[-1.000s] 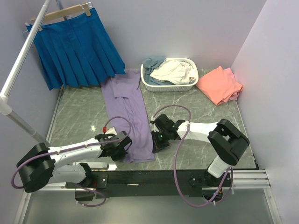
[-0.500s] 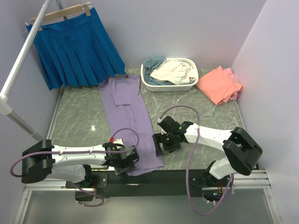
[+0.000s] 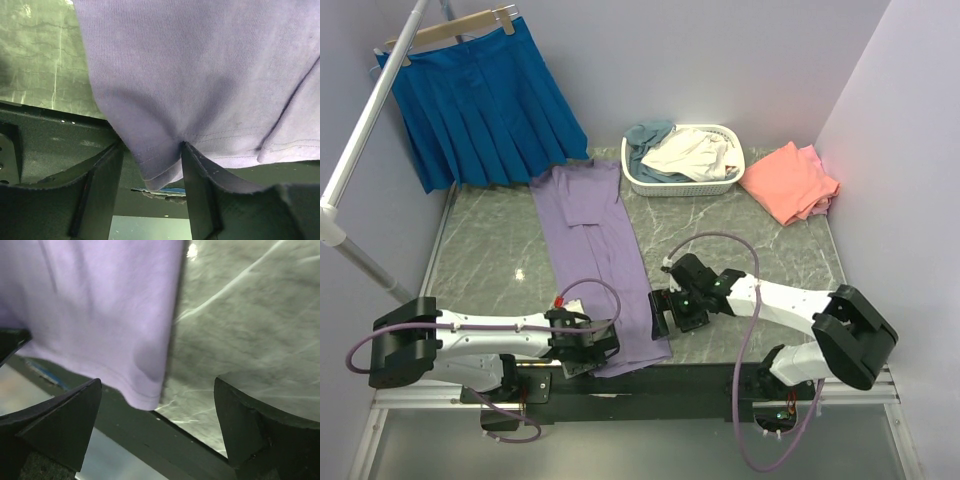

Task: Fold and stack the t-shirts
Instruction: Fold the tshirt

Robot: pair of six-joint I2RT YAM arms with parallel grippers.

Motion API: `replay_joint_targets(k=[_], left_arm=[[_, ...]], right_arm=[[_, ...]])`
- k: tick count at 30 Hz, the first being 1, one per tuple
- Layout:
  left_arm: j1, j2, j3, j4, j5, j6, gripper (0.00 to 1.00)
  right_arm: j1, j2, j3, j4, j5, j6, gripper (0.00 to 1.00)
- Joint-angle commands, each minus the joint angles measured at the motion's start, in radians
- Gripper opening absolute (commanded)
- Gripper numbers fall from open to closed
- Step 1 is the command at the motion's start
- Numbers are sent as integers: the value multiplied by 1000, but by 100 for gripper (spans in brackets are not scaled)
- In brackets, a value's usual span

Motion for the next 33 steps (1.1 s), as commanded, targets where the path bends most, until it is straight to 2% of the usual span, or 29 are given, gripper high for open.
replay_joint_targets(k=[1,4,6,9,11,12,20,21,23,30,33], left_arm=[[-40,35,-39,4,95,-38,55],[-44,41,-30,-12,87,-40,53],[-44,38,-31,-12,86,-41,52],[-46,29,-45,0,90,-46,49],[-46,23,-54,7,91,-52,49],[-46,23,-56,7,89,-54,48],[-46,44,-58,25,80,-52,41],[-46,44,-56,25,78,-51,37],[-46,43,-58,27,78,-51,32],[-46,-2,-15,-38,31,-66,3],[-46,-26,28,-107,-8,-81,1]], right_arm=[[6,-34,-80,29,-53,39,100],[8,-40,-98,53,-63,52,100],[8,-34,-107,76,-73,63,90],[6,-5,-121,88,-83,85,46],[11,6,-138,107,-102,91,39],[11,18,-143,111,-103,95,30],[20,70,-152,203,-188,102,25],[19,75,-151,204,-186,100,13],[20,79,-143,188,-177,95,0],[22,-2,-66,58,-71,45,0],[22,-37,3,-6,-25,13,0]])
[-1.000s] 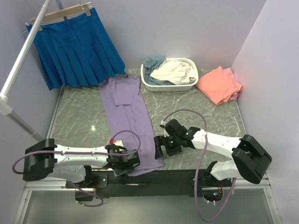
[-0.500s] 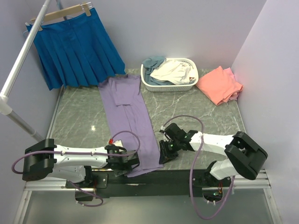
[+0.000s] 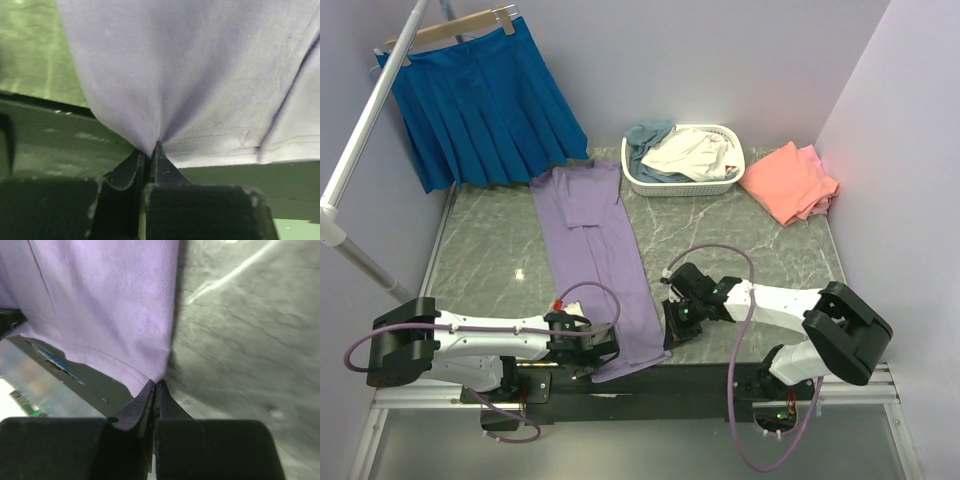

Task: Fold and stack the t-shirts
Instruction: Fold the tshirt

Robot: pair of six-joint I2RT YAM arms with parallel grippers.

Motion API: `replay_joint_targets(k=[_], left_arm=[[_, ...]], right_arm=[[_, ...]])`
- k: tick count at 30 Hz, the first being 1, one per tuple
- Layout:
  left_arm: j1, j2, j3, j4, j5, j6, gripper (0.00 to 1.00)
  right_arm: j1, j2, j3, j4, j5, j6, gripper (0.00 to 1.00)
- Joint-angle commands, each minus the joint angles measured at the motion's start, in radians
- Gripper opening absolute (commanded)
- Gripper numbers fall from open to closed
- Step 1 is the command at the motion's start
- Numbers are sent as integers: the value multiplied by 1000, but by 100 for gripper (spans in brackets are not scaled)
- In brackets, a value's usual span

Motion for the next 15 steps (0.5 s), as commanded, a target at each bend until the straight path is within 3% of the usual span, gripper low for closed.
replay_joint_targets(k=[1,7,15], left_arm=[[-17,-27,46,-147,-35,-27,1],[-15,-66,139,-261,-160,-60,1],[118,-75,221,-301,-300,23,1]], right_arm=[[3,-69,115,-130,128,-75,0],[1,-56,239,-173,161,-123,0],[-6,52,406,-209,190,-192,0]])
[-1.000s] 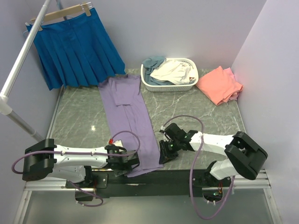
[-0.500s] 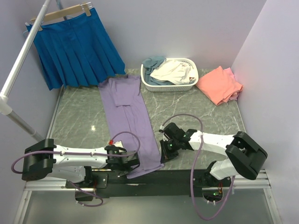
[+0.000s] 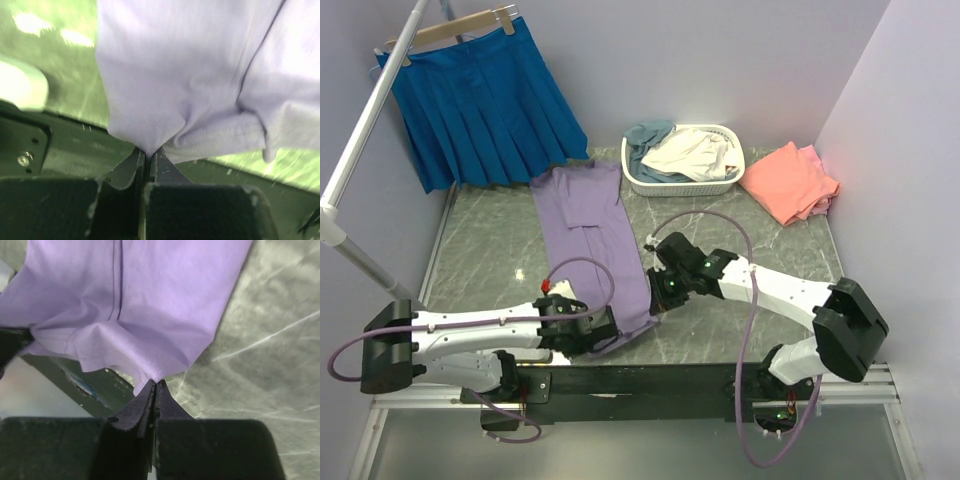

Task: Fold and stack the t-shirts
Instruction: Fold the tshirt

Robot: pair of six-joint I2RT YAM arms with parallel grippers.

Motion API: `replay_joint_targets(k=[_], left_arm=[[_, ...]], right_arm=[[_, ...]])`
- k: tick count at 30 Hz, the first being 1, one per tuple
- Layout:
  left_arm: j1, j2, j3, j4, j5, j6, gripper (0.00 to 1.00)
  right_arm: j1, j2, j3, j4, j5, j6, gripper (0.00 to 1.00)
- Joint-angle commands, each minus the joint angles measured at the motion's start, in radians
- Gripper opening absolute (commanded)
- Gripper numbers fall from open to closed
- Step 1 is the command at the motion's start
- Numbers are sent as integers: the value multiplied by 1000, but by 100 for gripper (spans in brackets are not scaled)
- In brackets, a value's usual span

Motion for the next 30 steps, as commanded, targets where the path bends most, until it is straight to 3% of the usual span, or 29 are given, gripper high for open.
replay_joint_targets(k=[1,9,17,22,30], left_arm=[[84,-31,53,-51,-128,57,1],[376,-6,79,127,-182,370,2],[607,168,153,349,-159,641,1],[747,283,184,460,-107,747,1],[862,432,207,578,-75,846,2]], right_arm=[[-16,60,119,-37,42,-70,0],[-88,239,328,-63,29,-132,0],[-172,480,575,-123,-31,-193,0],[-220,610,777,-172,-56,-222,0],[-278,819,1015,-197,-105,-235,0]])
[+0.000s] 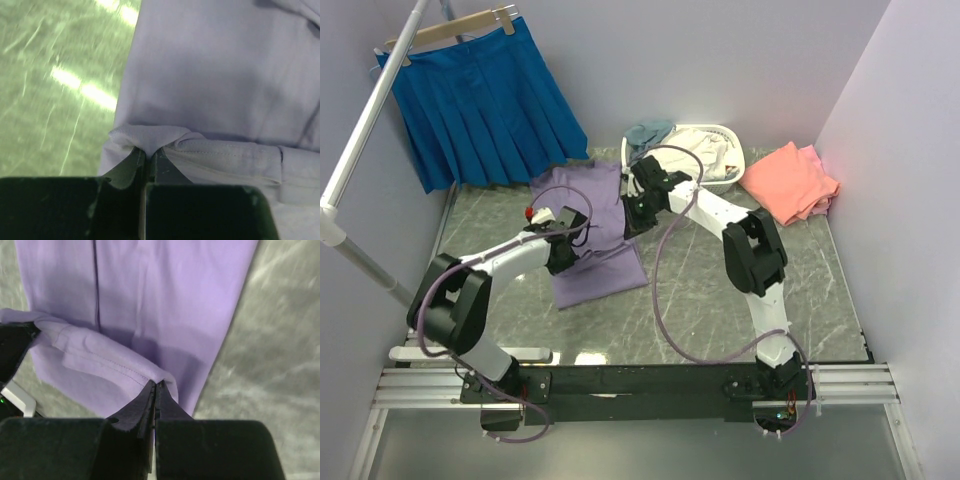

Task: Fold and stack the t-shirts
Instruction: Fold the tshirt

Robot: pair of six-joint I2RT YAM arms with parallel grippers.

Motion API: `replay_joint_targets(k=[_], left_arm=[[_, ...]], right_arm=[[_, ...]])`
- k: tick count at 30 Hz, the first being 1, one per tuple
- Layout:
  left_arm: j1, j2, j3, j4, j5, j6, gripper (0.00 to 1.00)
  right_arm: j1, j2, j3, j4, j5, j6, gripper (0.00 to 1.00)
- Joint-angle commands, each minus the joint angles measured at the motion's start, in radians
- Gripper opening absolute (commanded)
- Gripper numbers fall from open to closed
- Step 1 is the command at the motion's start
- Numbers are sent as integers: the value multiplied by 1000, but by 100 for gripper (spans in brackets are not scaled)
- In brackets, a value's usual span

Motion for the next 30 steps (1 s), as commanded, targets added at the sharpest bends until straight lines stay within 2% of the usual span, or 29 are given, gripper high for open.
replay_joint_targets(k=[1,2,3,4,5,7,10,16,21,24,30], left_arm=[[55,62,58,100,5,97,9],[58,72,77,111,-7,126,50],[61,85,91,117,-25,137,65],[67,86,108,114,-77,142,77],[69,83,142,111,-97,154,99],[75,53,171,97,-139,168,99],[75,-10,185,85,-119,197,99],[73,-101,84,67,92,176,99],[64,-206,-50,132,241,165,100],[62,-227,-85,154,289,165,99],[62,-158,-82,223,255,171,99]], right_arm=[[-34,75,131,-27,-31,-26,9],[-48,97,161,-34,-32,-28,19],[-52,99,161,-17,-31,-26,22],[-58,99,168,-11,-19,-21,31],[-69,93,178,-9,-3,-24,48],[-74,71,174,-6,-2,-28,48],[-71,4,99,29,-32,-32,50],[-8,-59,-23,17,-100,-52,50],[38,-70,-90,58,-149,-21,49],[57,-67,-107,80,-152,-2,49],[61,-15,-83,108,-174,8,49]])
